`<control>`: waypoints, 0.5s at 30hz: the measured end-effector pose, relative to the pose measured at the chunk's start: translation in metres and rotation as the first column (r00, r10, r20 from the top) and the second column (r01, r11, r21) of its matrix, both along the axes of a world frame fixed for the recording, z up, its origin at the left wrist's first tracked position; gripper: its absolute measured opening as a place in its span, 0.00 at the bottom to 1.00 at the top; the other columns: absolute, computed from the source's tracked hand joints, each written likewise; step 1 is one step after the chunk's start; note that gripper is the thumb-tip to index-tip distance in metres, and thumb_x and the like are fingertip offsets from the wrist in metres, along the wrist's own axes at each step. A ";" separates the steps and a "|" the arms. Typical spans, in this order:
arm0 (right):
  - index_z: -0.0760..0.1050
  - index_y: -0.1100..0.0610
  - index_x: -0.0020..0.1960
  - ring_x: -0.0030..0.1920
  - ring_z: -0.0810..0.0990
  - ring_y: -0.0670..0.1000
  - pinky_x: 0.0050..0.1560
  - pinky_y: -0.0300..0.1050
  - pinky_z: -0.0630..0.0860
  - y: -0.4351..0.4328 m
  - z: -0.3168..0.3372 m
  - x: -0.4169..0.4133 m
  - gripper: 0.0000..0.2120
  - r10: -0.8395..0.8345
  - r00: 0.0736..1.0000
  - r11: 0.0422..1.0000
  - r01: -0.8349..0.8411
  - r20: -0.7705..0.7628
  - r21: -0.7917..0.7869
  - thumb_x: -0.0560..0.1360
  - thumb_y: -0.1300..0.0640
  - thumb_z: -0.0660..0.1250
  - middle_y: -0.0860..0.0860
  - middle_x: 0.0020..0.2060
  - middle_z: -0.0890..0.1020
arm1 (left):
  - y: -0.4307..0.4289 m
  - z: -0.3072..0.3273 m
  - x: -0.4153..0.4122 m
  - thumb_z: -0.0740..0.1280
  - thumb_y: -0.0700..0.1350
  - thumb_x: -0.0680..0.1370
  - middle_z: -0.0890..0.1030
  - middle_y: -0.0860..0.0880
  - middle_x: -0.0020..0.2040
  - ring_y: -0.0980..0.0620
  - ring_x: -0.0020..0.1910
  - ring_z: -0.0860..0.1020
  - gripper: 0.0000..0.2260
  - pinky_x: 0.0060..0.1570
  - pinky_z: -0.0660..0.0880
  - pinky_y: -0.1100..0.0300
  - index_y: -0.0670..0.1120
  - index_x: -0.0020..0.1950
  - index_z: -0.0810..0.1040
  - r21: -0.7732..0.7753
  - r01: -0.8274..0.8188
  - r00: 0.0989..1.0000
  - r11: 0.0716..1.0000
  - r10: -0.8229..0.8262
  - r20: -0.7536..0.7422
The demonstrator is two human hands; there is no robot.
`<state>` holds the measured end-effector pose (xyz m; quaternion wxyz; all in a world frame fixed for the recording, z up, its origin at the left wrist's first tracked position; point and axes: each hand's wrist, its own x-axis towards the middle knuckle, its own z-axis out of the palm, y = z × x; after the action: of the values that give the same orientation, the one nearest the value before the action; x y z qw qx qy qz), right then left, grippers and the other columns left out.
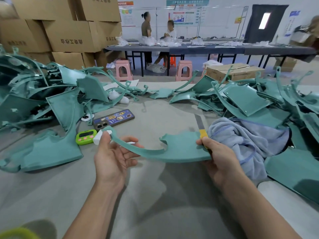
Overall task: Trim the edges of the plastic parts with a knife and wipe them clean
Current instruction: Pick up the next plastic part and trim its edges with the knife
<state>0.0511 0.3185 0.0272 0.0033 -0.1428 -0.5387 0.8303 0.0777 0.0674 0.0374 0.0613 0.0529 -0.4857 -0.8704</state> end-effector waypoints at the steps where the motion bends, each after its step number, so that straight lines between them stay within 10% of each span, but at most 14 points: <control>1: 0.84 0.55 0.29 0.30 0.82 0.46 0.32 0.43 0.77 0.002 -0.001 0.000 0.20 -0.006 1.000 1.000 0.006 0.003 0.000 0.80 0.58 0.68 0.50 0.32 0.84 | 0.001 0.000 0.000 0.57 0.69 0.72 0.84 0.40 0.37 0.49 0.29 0.81 0.33 0.21 0.71 0.64 0.41 0.39 0.86 0.007 0.050 0.999 0.999 -0.050 -0.019; 8: 0.84 0.54 0.29 0.31 0.82 0.48 0.36 0.44 0.78 0.005 -0.001 0.003 0.18 0.007 1.000 0.999 -0.007 0.013 0.035 0.77 0.60 0.70 0.52 0.33 0.85 | 0.000 -0.004 -0.004 0.58 0.75 0.66 0.84 0.39 0.42 0.47 0.37 0.84 0.38 0.35 0.81 0.59 0.40 0.42 0.86 0.261 0.206 0.978 0.943 -0.189 -0.088; 15: 0.84 0.57 0.33 0.37 0.78 0.53 0.41 0.47 0.73 -0.001 0.001 0.010 0.16 0.162 0.983 0.965 -0.140 -0.087 0.221 0.79 0.61 0.69 0.55 0.35 0.82 | 0.023 -0.018 -0.008 0.68 0.47 0.79 0.85 0.42 0.53 0.48 0.41 0.82 0.14 0.39 0.77 0.58 0.48 0.64 0.79 -0.205 0.426 0.889 0.881 -0.365 0.276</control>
<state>0.0610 0.3172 0.0280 -0.0165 -0.0564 -0.6335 0.7715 0.0700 0.0904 0.0196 -0.1689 0.0437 -0.5995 -0.7811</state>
